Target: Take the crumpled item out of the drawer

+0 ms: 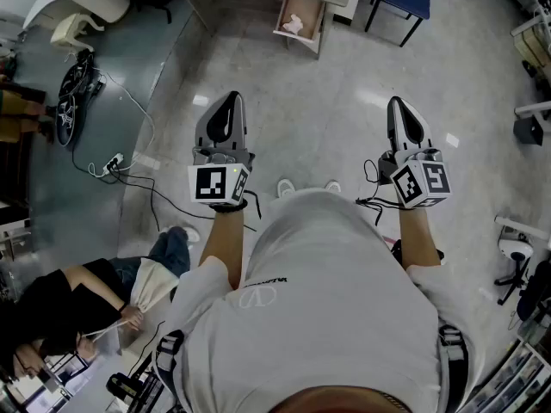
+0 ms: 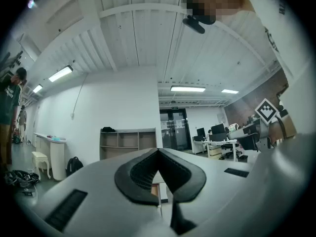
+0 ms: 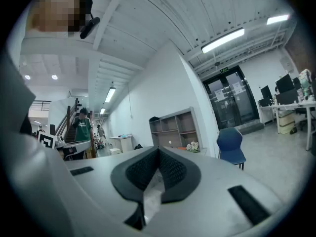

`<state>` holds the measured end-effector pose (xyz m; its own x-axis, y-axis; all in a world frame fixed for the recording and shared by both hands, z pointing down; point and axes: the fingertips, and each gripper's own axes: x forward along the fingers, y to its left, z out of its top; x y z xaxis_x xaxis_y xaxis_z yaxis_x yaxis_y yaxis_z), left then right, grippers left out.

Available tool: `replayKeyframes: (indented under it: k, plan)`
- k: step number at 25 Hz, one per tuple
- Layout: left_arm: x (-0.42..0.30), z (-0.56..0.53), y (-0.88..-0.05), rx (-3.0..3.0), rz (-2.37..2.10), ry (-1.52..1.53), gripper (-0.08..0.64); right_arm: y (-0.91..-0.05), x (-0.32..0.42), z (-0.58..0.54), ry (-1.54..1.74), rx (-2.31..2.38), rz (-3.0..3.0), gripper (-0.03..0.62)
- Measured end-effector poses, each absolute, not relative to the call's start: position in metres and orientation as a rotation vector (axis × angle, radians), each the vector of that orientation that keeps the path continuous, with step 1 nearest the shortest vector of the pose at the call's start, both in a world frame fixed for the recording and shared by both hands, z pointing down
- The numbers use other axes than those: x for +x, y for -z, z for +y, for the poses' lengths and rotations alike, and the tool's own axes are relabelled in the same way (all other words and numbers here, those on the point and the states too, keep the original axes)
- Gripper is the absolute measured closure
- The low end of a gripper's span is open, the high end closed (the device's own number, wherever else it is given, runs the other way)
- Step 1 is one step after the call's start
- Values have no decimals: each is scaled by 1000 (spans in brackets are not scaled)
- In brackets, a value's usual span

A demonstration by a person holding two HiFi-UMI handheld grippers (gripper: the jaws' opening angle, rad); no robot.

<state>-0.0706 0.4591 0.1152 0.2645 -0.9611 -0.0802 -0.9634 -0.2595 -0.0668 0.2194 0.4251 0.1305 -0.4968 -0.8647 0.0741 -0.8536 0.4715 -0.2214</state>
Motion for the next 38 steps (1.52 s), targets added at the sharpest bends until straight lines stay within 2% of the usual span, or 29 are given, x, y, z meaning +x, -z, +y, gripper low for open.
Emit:
replayKeyframes:
  k: [20, 38]
  plan:
    - [-96, 437, -117, -2422, 1831, -50, 560, -126, 189, 401, 354, -1517, 2649, 591]
    - [-147, 423, -146, -2589, 1723, -83, 560, -128, 99, 391, 339, -1583, 2650, 591]
